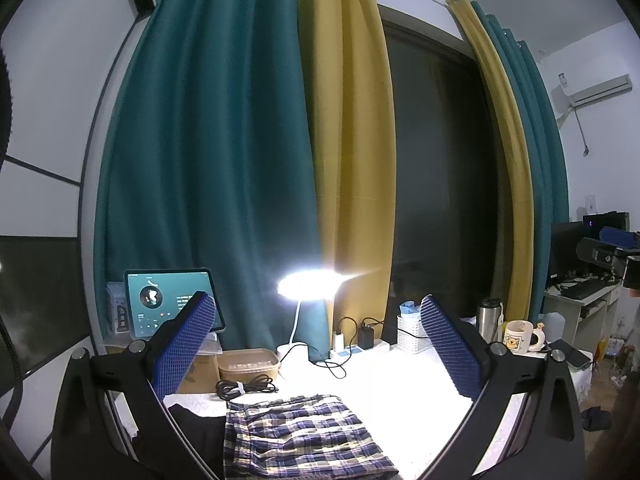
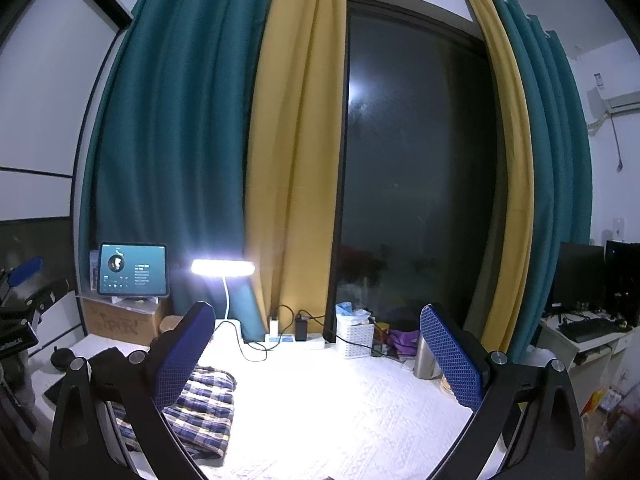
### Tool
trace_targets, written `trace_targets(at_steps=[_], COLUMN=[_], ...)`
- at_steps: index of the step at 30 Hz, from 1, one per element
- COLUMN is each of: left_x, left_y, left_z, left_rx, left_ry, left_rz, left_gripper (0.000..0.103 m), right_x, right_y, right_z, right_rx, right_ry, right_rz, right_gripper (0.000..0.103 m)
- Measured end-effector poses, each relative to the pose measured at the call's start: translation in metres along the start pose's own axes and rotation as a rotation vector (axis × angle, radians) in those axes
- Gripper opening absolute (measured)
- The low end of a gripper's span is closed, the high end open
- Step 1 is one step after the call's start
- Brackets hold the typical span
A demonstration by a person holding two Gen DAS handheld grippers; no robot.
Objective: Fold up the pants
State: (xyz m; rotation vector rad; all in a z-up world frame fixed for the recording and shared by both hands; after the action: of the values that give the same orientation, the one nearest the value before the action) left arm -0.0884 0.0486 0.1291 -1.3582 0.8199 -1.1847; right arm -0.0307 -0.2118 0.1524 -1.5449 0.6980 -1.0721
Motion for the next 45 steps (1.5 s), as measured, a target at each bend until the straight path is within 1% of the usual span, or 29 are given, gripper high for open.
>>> trace_targets(at_steps=[8,11,21,30,45], left_x=[-0.0013,-0.0016,-0.0063,-0.0090,-0.0033], left_y=[-0.0006,-0.0010,-0.0020,-0.0029,-0.0003], left_z=[0.0003,0.0010,0.0019,0.0028,0.0024], left_rx=[0.002,0.011,-0.005,-0.006,-0.017], left_ry=[0.000,-0.014,0.013,0.016,0.030], left_rz=[0.003,0.016,0.001,0.008,0.020], left_gripper=[0.102,0.102,0.102,0.102,0.102], right_x=[-0.0001,0.0003,0.0007,0.0015,0.0016], right_y=[0.0001,0.0003,0.0000,-0.0002,0.0016], right_z=[0.0002,0.0005,0.0002,0.0016,0.0034], right_rx=[-0.001,-0.002,-0.004,-0.005,-0.009], right_ry=[0.002,0.002,0.005,0.002,0.006], right_rz=[0.000,0.004,0.002,-0.001,-0.006], right_gripper=[0.103,0.103,0.103,0.103,0.103])
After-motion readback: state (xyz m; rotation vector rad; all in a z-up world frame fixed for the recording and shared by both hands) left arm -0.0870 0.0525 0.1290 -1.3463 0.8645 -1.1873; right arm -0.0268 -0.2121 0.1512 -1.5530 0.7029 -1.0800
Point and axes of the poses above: each gripper's, at about its wrist camera, not at the fingertips, and z roughly the way its jaws point, x to its right, y to its underside, the point moved 3 cm from there along z, roughly the way its jaws point, and after that the axes turned 12 degrees about -z, right-handed, at the moved point
